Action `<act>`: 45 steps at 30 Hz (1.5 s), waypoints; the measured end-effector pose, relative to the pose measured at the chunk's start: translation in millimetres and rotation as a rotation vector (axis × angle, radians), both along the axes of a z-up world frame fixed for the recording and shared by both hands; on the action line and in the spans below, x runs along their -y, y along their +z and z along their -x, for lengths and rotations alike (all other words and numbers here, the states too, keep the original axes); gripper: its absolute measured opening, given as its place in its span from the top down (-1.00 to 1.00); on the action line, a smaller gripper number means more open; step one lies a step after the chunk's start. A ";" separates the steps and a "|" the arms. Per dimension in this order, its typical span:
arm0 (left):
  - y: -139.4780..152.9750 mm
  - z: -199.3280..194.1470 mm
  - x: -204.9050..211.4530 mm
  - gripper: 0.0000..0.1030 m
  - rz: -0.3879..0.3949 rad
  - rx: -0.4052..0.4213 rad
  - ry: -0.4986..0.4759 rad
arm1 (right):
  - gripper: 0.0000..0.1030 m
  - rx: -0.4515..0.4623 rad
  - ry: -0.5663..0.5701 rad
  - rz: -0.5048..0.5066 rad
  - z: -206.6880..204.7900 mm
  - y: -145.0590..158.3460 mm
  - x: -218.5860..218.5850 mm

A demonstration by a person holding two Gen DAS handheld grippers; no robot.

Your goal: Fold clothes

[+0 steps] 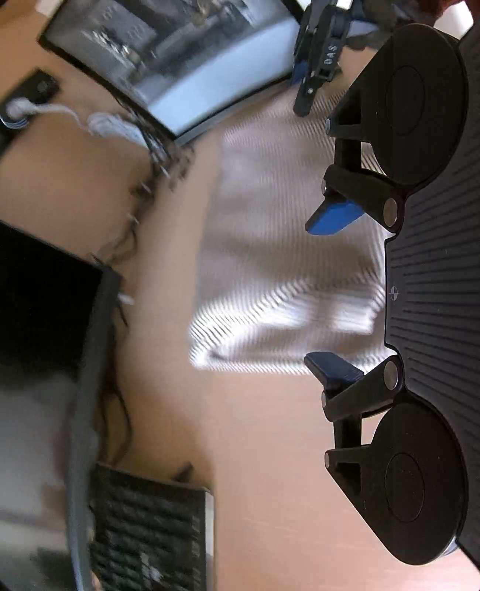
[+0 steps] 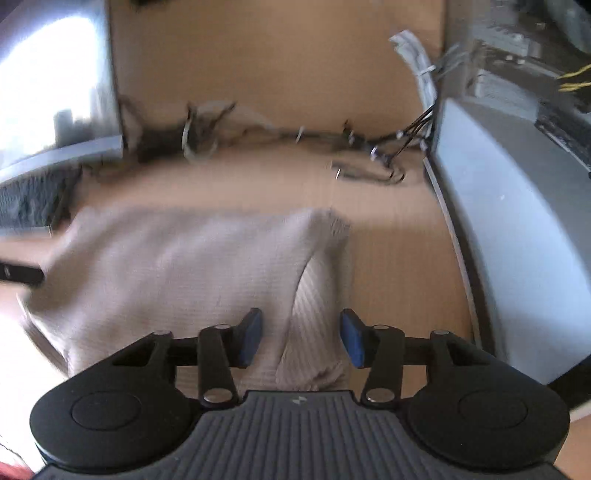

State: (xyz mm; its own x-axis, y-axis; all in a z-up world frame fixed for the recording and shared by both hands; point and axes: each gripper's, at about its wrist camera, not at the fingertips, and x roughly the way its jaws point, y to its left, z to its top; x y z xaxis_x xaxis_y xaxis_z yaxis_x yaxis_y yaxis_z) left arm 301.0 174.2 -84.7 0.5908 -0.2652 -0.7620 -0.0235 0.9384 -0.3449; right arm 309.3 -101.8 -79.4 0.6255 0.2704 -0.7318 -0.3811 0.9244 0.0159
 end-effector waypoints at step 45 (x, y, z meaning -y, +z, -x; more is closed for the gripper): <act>13.4 -46.7 17.4 -0.75 0.183 0.081 -0.037 | -0.55 -0.050 -0.029 -0.247 -5.7 37.3 17.0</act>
State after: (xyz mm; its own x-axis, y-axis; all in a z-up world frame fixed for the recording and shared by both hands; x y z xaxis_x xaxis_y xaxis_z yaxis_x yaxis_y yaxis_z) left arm 347.7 156.8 -71.3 0.6357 -0.4175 -0.6492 0.0448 0.8596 -0.5089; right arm 315.0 -118.8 -42.1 0.6005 0.4272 -0.6760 -0.3478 0.9007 0.2603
